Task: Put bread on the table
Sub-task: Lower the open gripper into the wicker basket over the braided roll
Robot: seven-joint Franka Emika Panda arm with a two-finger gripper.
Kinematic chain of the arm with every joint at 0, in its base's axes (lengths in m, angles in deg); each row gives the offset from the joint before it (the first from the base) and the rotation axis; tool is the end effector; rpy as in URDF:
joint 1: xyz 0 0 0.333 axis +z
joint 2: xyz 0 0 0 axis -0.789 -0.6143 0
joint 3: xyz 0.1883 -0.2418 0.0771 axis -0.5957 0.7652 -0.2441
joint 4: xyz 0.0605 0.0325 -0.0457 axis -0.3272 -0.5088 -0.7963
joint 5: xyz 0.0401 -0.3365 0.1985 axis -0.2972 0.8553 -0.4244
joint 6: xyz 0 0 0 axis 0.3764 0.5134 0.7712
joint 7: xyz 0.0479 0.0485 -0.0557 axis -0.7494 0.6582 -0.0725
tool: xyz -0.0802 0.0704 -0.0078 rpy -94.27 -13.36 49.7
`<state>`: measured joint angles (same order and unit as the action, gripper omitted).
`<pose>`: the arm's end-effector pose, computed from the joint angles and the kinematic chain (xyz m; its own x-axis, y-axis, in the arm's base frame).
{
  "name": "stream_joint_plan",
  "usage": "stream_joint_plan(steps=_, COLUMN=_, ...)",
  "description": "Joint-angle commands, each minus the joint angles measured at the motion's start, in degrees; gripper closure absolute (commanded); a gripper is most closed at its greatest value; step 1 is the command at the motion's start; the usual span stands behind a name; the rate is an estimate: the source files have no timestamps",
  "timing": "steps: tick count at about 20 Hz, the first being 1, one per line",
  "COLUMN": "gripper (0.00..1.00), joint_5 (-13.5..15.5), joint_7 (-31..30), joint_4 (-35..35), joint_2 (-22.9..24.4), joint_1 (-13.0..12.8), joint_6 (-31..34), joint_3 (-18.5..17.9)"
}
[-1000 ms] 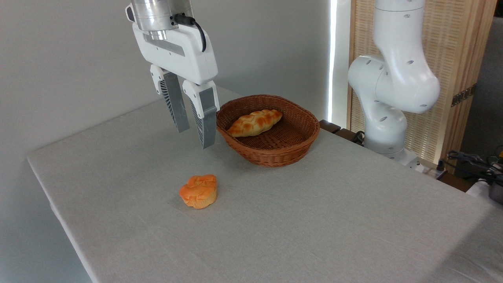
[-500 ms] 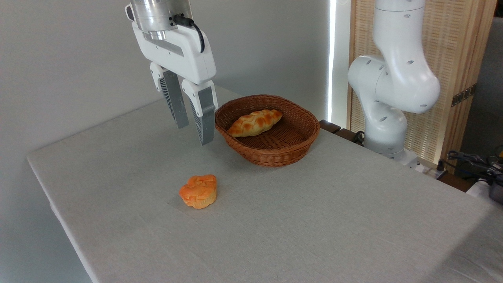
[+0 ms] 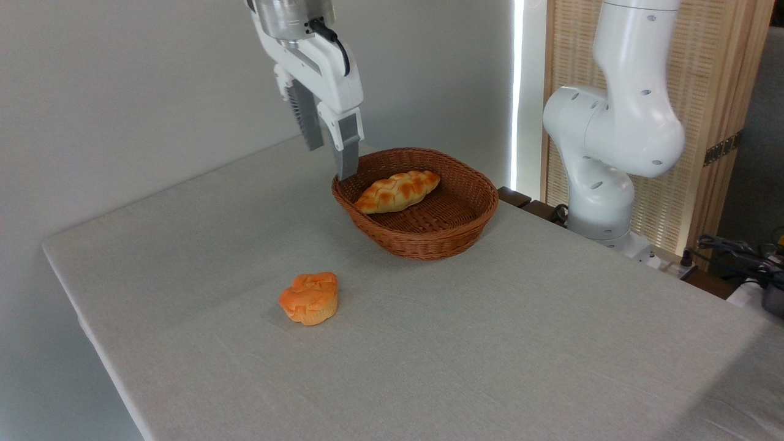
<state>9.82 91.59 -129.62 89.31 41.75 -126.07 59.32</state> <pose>0.4545 -0.1455 0.5935 0.6139 -0.7866 0.0665 -0.7789 -0.5899 0.2128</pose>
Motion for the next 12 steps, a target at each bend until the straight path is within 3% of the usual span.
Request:
stream_joint_plan(steps=1, gripper=0.0, joint_5=0.7, joint_7=-1.5, joint_4=-10.6, joint_2=7.7, joint_1=-5.0, joint_6=-1.4, joint_3=0.3)
stream_joint_plan(steps=4, gripper=0.0, joint_5=0.8, joint_7=-6.2, joint_4=-16.7, joint_2=9.1, joint_1=-7.8, joint_6=-1.4, joint_3=3.6)
stream_joint_plan(steps=10, gripper=0.0, joint_5=0.9, joint_7=-8.4, joint_4=-25.2, joint_2=8.2, joint_1=-8.1, joint_6=-10.8, joint_3=12.8)
stream_joint_plan(steps=12, gripper=0.0, joint_5=3.2, joint_7=-8.4, joint_4=-26.7, joint_2=7.6, joint_1=-8.2, joint_6=-13.3, joint_3=13.6)
